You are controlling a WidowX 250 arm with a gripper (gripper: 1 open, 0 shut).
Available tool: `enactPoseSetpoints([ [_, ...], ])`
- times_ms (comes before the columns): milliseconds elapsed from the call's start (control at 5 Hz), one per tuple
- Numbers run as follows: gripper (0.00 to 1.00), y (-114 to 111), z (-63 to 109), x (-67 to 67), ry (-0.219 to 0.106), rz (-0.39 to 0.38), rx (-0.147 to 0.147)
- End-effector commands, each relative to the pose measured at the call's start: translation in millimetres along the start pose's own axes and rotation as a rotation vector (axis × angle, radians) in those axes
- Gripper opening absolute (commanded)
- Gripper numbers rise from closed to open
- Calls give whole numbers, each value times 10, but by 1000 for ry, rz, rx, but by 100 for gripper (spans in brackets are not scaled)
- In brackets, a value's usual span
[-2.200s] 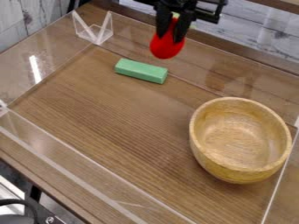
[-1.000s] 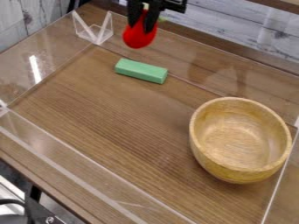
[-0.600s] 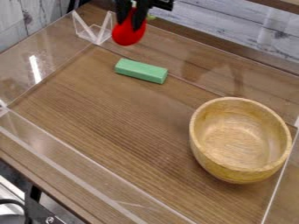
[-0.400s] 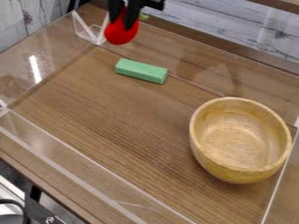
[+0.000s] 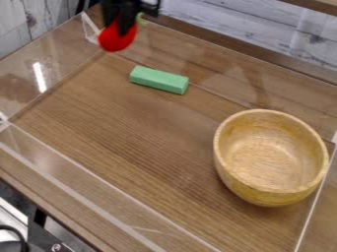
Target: Move the red fruit to the left side of the table
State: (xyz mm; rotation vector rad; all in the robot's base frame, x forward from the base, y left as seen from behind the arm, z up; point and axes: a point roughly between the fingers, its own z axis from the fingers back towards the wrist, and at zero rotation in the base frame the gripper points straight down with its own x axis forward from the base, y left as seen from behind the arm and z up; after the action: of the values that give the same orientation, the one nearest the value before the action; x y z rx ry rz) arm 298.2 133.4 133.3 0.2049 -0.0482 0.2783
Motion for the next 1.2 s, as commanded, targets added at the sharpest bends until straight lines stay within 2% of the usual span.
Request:
enactPoseSetpoints([
  [0, 0, 308, -101, 66, -23, 15, 29],
  [400, 0, 409, -375, 198, 6, 71, 59],
  [600, 0, 664, -567, 307, -4, 28, 60],
  [1000, 0, 524, -861, 323, -13, -43, 49],
])
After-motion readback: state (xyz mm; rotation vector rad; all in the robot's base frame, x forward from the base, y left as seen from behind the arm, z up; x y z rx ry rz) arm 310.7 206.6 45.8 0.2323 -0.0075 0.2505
